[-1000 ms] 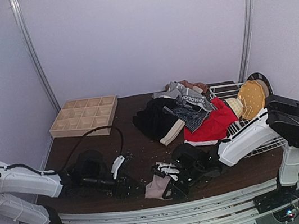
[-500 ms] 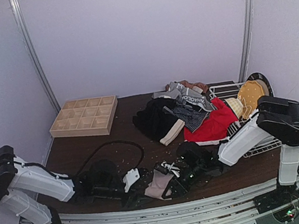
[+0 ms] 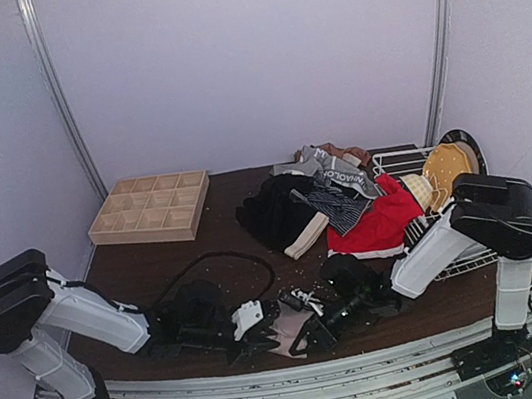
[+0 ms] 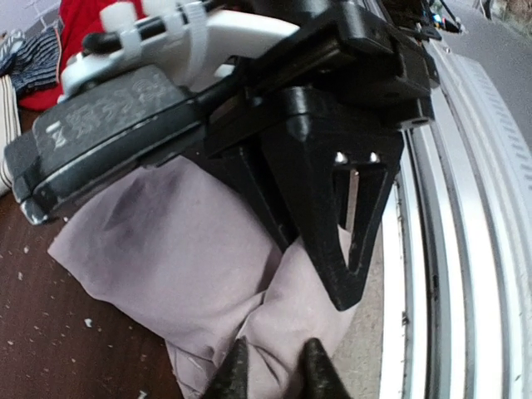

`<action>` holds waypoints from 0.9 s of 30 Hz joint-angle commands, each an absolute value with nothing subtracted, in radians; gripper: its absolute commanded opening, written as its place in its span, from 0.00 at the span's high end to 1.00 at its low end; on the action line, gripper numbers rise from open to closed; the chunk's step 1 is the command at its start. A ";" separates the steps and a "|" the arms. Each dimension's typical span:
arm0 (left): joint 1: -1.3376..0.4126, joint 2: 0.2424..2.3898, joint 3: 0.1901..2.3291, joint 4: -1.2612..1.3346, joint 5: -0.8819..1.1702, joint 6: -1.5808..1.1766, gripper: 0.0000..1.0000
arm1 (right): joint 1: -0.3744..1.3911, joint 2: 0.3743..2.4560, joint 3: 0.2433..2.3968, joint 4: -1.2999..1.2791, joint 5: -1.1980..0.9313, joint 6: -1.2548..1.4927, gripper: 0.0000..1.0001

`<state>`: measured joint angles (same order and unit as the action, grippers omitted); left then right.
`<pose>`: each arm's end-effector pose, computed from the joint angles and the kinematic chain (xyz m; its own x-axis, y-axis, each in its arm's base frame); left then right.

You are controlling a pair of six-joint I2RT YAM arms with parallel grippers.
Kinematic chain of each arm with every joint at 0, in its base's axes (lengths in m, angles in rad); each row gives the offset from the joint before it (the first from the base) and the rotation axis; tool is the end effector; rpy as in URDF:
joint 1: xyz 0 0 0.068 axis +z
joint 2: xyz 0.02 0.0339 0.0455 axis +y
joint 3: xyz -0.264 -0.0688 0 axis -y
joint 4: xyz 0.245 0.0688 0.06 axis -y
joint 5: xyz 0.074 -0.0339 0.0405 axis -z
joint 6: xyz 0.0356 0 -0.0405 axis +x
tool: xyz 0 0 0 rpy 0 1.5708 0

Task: Roll the underwear
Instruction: Roll the underwear at the center of the board.

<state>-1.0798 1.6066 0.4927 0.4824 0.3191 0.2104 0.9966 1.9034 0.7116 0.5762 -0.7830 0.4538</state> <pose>0.1214 -0.2508 0.1203 -0.0724 0.5560 -0.8280 0.9938 0.1107 -0.0125 0.1601 0.2937 0.1003 -0.6799 -0.4790 -0.5552 -0.6786 0.1240 0.7240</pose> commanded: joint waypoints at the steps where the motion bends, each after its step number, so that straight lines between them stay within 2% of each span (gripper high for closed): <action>1: -1.088 1.630 0.504 0.514 0.363 0.215 0.94 | 1.006 1.898 0.655 0.468 -0.757 0.483 0.97; 2: -1.088 1.634 0.506 0.510 0.368 0.209 0.99 | 1.006 1.882 0.652 0.466 -0.748 0.484 0.92; 3: -1.088 1.637 0.506 0.504 0.372 0.202 1.00 | 1.007 1.867 0.651 0.463 -0.739 0.482 0.89; 8: -1.088 1.645 0.511 0.473 0.397 0.158 1.00 | 1.019 1.796 0.625 0.461 -0.674 0.465 0.66; 11: -1.088 1.657 0.520 0.455 0.408 0.140 1.00 | 1.035 1.751 0.601 0.464 -0.616 0.450 0.59; 16: -1.088 1.682 0.554 0.400 0.434 0.116 1.00 | 1.074 1.634 0.528 0.497 -0.469 0.419 0.55; 23: -1.087 1.744 0.676 0.217 0.523 0.078 1.00 | 1.179 1.461 0.519 0.348 -0.169 0.263 0.53; 27: -1.079 1.790 0.766 0.081 0.579 0.052 1.00 | 1.216 1.429 0.562 0.248 -0.101 0.173 0.53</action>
